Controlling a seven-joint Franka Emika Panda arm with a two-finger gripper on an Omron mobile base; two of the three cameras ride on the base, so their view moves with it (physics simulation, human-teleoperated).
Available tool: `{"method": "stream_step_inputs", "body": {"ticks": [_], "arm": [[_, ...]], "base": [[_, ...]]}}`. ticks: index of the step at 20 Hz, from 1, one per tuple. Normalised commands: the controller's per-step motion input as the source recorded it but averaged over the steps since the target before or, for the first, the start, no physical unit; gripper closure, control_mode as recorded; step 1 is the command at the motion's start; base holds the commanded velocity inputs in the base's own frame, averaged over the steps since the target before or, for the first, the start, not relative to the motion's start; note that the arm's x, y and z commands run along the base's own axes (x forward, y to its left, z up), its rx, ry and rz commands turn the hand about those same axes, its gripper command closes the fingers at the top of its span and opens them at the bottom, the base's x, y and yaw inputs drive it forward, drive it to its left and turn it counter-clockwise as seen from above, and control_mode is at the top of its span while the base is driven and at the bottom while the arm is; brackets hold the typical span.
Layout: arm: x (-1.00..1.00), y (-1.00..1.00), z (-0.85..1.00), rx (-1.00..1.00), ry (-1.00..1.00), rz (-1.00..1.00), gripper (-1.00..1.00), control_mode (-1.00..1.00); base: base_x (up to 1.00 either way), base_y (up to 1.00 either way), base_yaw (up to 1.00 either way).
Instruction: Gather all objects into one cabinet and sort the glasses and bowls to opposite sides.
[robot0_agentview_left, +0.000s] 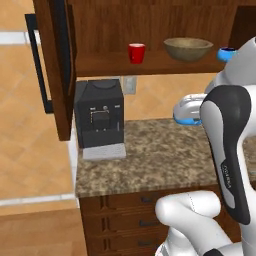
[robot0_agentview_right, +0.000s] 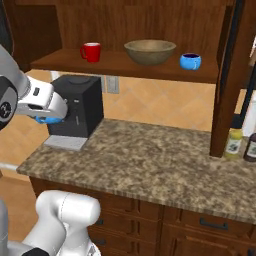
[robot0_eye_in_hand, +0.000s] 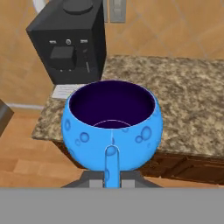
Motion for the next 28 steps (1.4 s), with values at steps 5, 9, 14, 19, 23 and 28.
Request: {"method": "stream_step_inputs", "body": {"ticks": [5,9,14,19,23,28], "arm": [[0.0,0.0,0.0,0.0,0.0,0.0,1.0,1.0],[0.0,0.0,0.0,0.0,0.0,0.0,1.0,1.0],[0.0,0.0,0.0,0.0,0.0,0.0,1.0,1.0],[0.0,0.0,0.0,0.0,0.0,0.0,1.0,1.0],[0.0,0.0,0.0,0.0,0.0,0.0,1.0,1.0],[0.0,0.0,0.0,0.0,0.0,0.0,1.0,1.0]], "base": [[1.0,0.0,0.01],[0.96,0.0,0.0],[0.33,0.01,0.03],[0.24,0.07,0.0],[0.02,0.09,0.0],[0.0,0.09,0.0]]}}
